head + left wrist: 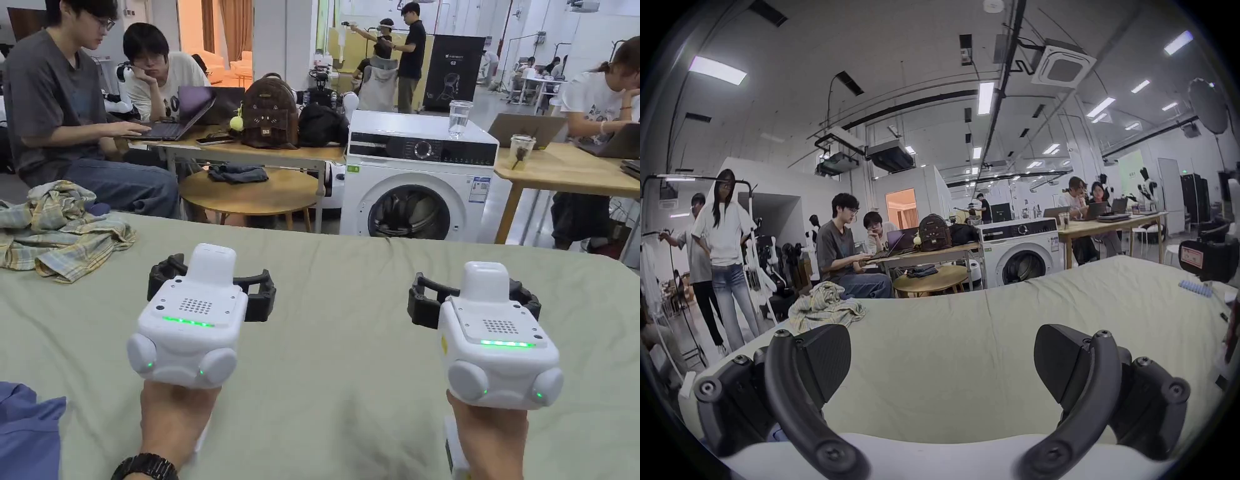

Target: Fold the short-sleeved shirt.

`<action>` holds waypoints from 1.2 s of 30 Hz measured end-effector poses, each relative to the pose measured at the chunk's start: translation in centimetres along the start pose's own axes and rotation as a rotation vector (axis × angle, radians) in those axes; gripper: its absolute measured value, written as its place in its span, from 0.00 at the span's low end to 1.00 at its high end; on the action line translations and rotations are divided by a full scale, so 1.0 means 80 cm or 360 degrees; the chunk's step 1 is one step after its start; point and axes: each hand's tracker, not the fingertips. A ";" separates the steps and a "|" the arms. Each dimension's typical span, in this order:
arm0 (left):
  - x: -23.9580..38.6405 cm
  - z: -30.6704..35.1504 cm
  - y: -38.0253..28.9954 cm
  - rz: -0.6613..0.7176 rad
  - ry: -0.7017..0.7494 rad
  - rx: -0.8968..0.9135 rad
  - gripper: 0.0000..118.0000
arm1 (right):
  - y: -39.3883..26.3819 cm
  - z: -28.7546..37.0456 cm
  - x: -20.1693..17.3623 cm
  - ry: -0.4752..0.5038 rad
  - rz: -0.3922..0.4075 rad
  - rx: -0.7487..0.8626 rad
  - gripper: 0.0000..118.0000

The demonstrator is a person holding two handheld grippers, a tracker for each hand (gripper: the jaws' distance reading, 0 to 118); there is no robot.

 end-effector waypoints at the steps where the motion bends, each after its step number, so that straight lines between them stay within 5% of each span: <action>1: 0.001 0.000 0.000 0.0003 -0.0003 -0.0003 0.96 | -0.004 0.001 -0.001 0.0003 0.0007 0.0014 0.94; 36: -0.014 0.007 0.010 0.0145 0.0019 -0.0017 0.96 | 0.003 0.005 0.003 0.0039 -0.0079 -0.0014 0.94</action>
